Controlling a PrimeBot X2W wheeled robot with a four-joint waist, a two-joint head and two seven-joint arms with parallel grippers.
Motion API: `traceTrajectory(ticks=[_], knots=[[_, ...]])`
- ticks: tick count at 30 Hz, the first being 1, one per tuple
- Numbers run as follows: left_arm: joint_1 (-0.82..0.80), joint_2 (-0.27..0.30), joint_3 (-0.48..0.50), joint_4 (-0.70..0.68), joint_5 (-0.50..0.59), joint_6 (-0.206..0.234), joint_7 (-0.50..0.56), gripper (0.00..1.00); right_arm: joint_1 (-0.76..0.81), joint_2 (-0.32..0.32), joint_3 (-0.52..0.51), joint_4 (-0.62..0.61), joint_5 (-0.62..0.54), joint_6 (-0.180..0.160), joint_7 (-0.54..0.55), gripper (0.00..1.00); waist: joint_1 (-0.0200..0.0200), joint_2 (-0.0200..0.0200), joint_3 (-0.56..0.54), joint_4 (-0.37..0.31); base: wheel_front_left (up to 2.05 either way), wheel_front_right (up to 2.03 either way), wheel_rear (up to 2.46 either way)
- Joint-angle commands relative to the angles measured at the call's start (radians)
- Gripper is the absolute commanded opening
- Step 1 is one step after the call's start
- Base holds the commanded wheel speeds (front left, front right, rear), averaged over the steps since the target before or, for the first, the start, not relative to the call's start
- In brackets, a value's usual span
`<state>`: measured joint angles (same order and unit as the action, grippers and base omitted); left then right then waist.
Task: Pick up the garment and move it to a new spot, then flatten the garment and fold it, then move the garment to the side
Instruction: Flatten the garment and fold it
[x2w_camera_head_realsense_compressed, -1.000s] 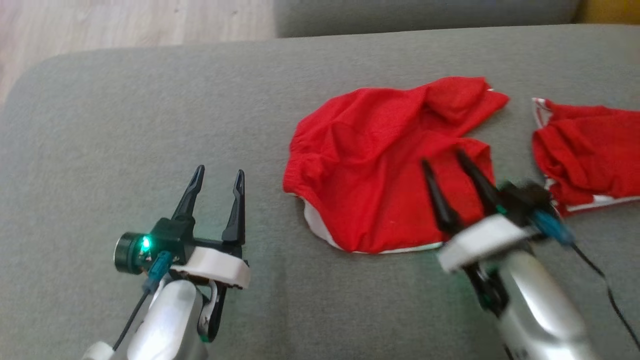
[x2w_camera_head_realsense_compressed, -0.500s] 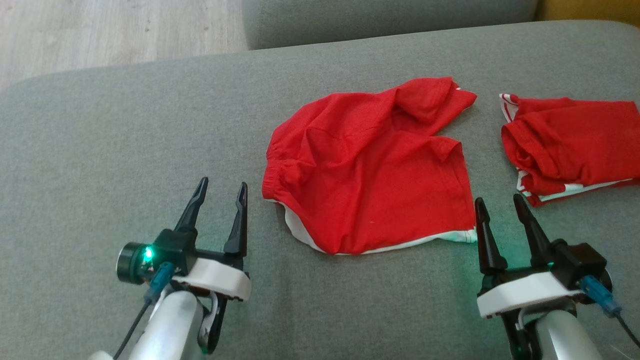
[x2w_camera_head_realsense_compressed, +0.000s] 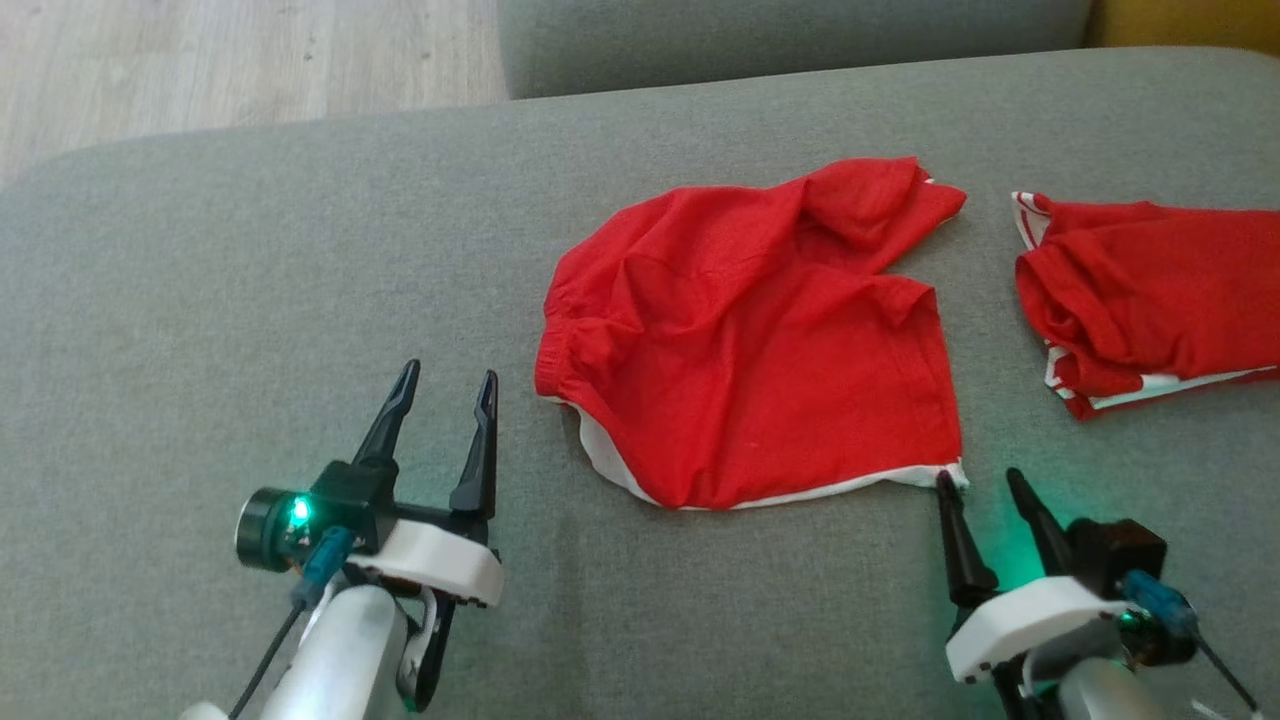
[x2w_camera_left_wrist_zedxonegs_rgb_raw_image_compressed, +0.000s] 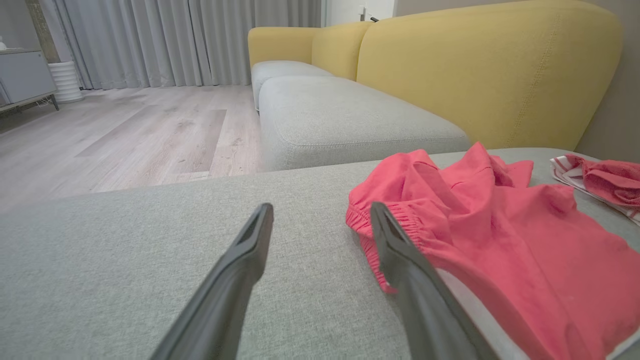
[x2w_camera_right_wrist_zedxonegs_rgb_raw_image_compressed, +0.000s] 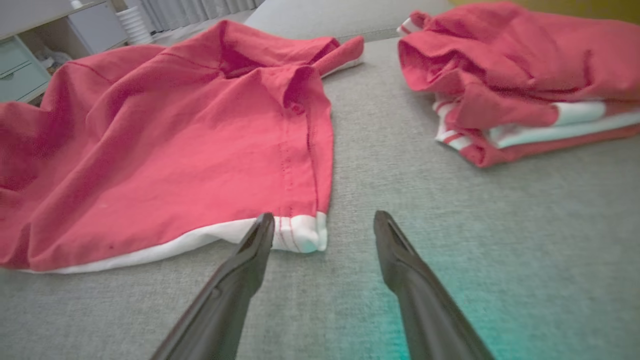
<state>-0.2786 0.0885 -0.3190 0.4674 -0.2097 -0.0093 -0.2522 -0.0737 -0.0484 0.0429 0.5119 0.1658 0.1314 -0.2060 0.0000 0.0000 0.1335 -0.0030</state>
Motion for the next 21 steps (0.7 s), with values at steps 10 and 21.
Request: traceTrajectory(ticks=[10,21], knots=[[-0.037,0.014,0.031,-0.020,0.014,-0.004,-0.010,1.00,-0.079,-0.002,0.046,0.043,-0.047,-0.001,0.007,1.00,0.0000,0.0000,0.027,0.018,0.00,0.00,0.00],[-0.041,0.017,0.036,-0.009,0.013,-0.001,-0.010,1.00,-0.105,-0.002,0.009,0.063,-0.074,-0.001,-0.009,0.00,0.0000,0.0000,0.030,0.006,0.00,0.00,0.00]])
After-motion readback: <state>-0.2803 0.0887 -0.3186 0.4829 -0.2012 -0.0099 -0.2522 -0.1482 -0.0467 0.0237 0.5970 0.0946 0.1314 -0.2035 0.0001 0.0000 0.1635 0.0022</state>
